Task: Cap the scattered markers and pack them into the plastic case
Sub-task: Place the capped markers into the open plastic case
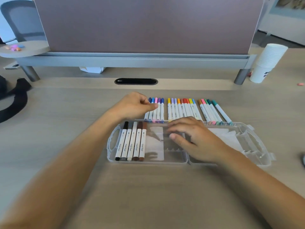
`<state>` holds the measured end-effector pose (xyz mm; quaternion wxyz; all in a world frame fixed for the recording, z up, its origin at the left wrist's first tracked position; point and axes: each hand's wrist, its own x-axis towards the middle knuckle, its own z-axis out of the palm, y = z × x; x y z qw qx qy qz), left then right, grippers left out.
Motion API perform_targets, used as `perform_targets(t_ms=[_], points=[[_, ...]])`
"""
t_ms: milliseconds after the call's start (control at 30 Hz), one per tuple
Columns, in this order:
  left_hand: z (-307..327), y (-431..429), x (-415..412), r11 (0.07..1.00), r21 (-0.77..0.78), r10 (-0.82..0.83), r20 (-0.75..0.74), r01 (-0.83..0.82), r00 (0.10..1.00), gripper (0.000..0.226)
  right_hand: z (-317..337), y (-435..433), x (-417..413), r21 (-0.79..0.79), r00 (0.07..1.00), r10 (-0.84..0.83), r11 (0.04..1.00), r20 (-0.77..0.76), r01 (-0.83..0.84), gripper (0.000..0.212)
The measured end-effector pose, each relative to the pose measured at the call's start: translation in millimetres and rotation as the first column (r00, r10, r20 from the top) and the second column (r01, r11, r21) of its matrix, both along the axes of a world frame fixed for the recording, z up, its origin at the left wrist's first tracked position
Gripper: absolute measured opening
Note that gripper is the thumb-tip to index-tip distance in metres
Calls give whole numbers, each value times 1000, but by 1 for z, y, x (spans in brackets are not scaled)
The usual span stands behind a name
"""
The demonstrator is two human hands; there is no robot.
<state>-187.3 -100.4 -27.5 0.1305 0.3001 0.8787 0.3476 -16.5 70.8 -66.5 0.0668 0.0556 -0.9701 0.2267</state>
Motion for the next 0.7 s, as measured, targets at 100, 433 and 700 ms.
perform_targets(t_ms=[100, 433, 700], points=[[-1, 21, -5, 1000, 20, -5, -11, 5, 1000, 36, -4, 25, 7, 41, 996, -89, 995, 18, 88, 36], [-3, 97, -12, 988, -119, -106, -50, 99, 993, 23, -26, 51, 26, -9, 975, -214, 977, -63, 214, 29], [-6, 170, -11, 968, -194, -196, -177, 161, 965, 25, -28, 51, 27, -22, 965, -240, 971, -103, 239, 34]])
